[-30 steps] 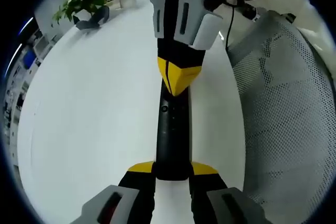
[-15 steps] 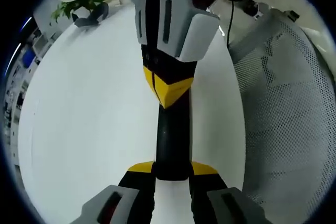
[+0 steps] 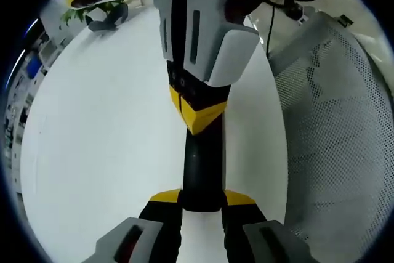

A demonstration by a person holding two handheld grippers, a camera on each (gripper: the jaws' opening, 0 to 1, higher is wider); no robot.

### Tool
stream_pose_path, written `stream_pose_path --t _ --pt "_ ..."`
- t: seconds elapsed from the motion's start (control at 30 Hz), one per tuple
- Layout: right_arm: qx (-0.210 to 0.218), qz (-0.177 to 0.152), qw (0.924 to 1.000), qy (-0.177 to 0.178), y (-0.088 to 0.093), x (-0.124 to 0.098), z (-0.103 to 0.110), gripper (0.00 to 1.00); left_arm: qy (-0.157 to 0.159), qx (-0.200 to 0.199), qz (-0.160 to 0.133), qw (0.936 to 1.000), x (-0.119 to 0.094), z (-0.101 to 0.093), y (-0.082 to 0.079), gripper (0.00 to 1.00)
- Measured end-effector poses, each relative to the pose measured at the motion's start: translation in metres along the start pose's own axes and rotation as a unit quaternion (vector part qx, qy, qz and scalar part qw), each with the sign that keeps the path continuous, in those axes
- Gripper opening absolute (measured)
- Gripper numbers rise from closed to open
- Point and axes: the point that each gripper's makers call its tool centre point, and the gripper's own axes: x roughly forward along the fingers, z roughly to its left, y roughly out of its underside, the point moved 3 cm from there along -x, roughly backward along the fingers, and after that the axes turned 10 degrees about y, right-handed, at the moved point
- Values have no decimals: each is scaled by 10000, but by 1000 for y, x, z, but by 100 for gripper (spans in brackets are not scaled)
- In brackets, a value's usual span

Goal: Press the specified remote control buttons in sequence, fully releasing each button before pressing the next.

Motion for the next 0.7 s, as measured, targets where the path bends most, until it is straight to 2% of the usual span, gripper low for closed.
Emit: stream_pose_path --t 0.27,0.57,0.7 --pt "-4 -83 9997 225 -2 2 1 0 14 -1 -30 10000 0 0 0 22" --pt "450 -208 9984 270 -1 2 0 0 -20 -34 -111 9999 0 0 1 22" --pt "507 -331 9980 200 -2 2 -2 0 -20 -10 -167 9999 0 0 1 22"
